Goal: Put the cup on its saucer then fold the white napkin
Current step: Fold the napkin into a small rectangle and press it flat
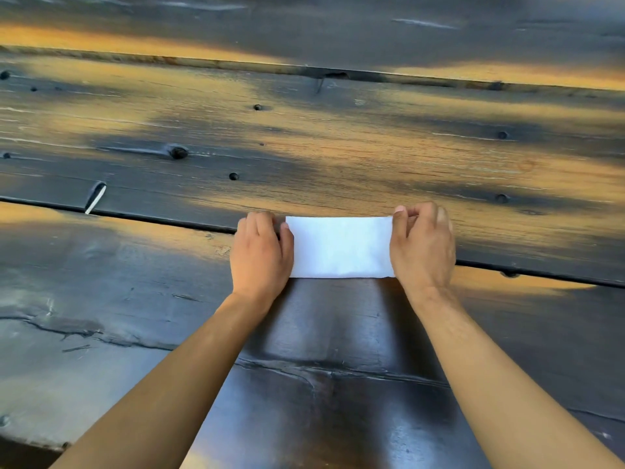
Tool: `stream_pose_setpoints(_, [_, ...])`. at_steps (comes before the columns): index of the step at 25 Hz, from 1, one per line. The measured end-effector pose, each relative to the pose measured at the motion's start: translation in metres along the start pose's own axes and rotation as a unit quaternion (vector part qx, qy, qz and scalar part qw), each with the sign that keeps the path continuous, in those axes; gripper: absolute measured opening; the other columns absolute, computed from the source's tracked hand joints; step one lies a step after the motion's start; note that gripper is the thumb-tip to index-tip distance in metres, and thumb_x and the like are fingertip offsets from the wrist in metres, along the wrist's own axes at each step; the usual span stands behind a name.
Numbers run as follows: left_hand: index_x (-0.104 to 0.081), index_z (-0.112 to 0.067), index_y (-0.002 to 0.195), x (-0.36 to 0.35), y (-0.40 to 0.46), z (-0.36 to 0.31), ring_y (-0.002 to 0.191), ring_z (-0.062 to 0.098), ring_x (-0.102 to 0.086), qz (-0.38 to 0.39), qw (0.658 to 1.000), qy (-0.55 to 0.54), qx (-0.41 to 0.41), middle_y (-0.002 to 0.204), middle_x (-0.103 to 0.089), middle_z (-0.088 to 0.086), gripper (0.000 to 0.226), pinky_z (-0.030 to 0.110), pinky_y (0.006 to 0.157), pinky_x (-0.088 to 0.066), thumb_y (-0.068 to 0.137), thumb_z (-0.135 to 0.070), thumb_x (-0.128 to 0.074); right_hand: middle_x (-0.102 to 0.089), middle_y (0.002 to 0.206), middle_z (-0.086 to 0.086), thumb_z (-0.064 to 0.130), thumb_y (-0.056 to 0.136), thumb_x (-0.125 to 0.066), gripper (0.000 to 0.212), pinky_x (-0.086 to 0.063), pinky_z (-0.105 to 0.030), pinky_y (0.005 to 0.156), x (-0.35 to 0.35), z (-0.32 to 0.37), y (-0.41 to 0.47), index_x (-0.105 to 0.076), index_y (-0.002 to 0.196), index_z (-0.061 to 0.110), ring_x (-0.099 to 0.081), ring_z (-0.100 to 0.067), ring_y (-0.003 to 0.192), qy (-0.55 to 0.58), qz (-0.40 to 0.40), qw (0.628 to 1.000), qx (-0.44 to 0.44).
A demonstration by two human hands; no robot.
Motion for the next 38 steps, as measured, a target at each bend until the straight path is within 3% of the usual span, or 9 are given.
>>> stream_pose_setpoints(3, [-0.052,0.002,0.136,-0.009,-0.023,-0.007,0.133,0.039,-0.048,0.026,0.983,0.046,-0.177,0.140,-0.054,0.022,0.044,0.050,0.109,-0.039,0.101,-0.022,-0.042,-0.060,0.120,-0.017,0.020,0.098,-0.046,0.028,-0.042,-0.047,0.101,-0.012,0.049,-0.042,-0.063,0.116,0.006,-0.054,-0.037,0.114,0.019,-0.002,0.980,0.199])
stream_pose_setpoints(6, [-0.022,0.000,0.157,-0.029,-0.029,-0.001,0.156,0.029,-0.011,0.162,0.966,0.082,-0.183,0.166,-0.017,0.017,0.063,0.050,0.124,-0.016,0.104,-0.033,-0.016,-0.037,0.159,-0.015,0.019,0.103,-0.036,0.048,-0.014,-0.048,0.126,-0.063,0.087,-0.078,-0.042,0.149,0.006,-0.024,-0.034,0.152,-0.031,0.176,0.940,0.290])
stream_pose_setpoints(10, [0.002,-0.008,0.160,-0.045,-0.032,0.009,0.156,0.023,0.009,0.212,0.956,0.117,-0.168,0.169,0.006,0.011,0.069,0.047,0.127,-0.004,0.099,-0.040,-0.005,-0.002,0.170,-0.007,0.040,0.105,-0.016,0.063,0.001,-0.045,0.127,-0.098,0.076,-0.078,-0.007,0.160,0.010,0.005,-0.022,0.157,-0.127,0.237,0.918,0.290])
stream_pose_setpoints(13, [0.005,-0.010,0.160,-0.047,-0.033,0.009,0.156,0.021,0.012,0.212,0.955,0.147,-0.150,0.169,0.011,0.009,0.070,0.053,0.125,0.002,0.101,-0.041,-0.017,-0.001,0.170,-0.003,0.053,0.100,-0.005,0.071,-0.002,-0.047,0.127,-0.101,0.064,-0.074,-0.003,0.160,0.015,0.004,-0.018,0.157,-0.174,0.226,0.906,0.313])
stream_pose_setpoints(17, [0.005,-0.007,0.160,-0.044,-0.033,0.007,0.155,0.021,0.014,0.227,0.951,0.158,-0.138,0.168,0.014,0.009,0.072,0.056,0.124,0.003,0.100,-0.047,-0.007,0.000,0.170,-0.004,0.064,0.097,-0.006,0.082,-0.003,-0.045,0.127,-0.089,0.041,-0.062,-0.005,0.161,0.012,0.004,-0.018,0.157,-0.192,0.222,0.905,0.308])
stream_pose_setpoints(22, [0.008,-0.008,0.159,-0.046,-0.033,0.008,0.155,0.019,0.016,0.215,0.955,0.152,-0.135,0.168,0.017,0.007,0.071,0.056,0.124,0.003,0.102,-0.049,-0.003,0.003,0.169,-0.007,0.063,0.099,-0.006,0.082,-0.002,-0.042,0.128,-0.056,-0.009,-0.042,-0.002,0.160,0.008,0.006,-0.020,0.157,-0.233,0.211,0.902,0.296])
stream_pose_setpoints(28, [0.011,-0.011,0.159,-0.040,-0.029,0.008,0.154,0.018,0.018,0.245,0.947,0.154,-0.140,0.168,0.019,0.005,0.071,0.052,0.124,0.009,0.102,-0.049,-0.004,0.003,0.169,-0.003,0.032,0.108,-0.027,0.060,0.000,-0.039,0.128,-0.021,-0.035,-0.033,-0.009,0.161,0.011,0.005,-0.018,0.157,-0.093,0.212,0.931,0.283])
stream_pose_setpoints(33, [-0.009,-0.003,0.159,-0.020,-0.012,-0.004,0.157,0.027,0.004,0.203,0.952,0.160,-0.163,0.169,-0.001,0.015,0.072,0.049,0.126,0.002,0.099,-0.035,-0.030,-0.003,0.169,-0.003,0.028,0.108,-0.028,0.057,-0.001,-0.039,0.128,-0.025,-0.003,-0.027,-0.015,0.160,0.010,0.002,-0.019,0.157,-0.098,0.222,0.915,0.323])
stream_pose_setpoints(38, [-0.013,-0.002,0.158,-0.045,-0.026,-0.078,0.157,0.025,-0.001,0.201,0.938,0.088,-0.267,0.168,-0.007,0.014,0.066,0.044,0.127,-0.004,0.102,-0.036,-0.019,0.002,0.170,-0.005,0.033,0.105,-0.025,0.064,0.004,-0.040,0.128,-0.052,0.003,-0.033,-0.002,0.161,0.010,0.011,-0.020,0.156,-0.166,0.249,0.911,0.283])
Point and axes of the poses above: each hand's wrist, its own y-axis towards the middle knuckle, its own x-axis out of the back of the hand, z = x × y, the point moved 5 cm from there along y, towards the middle knuckle
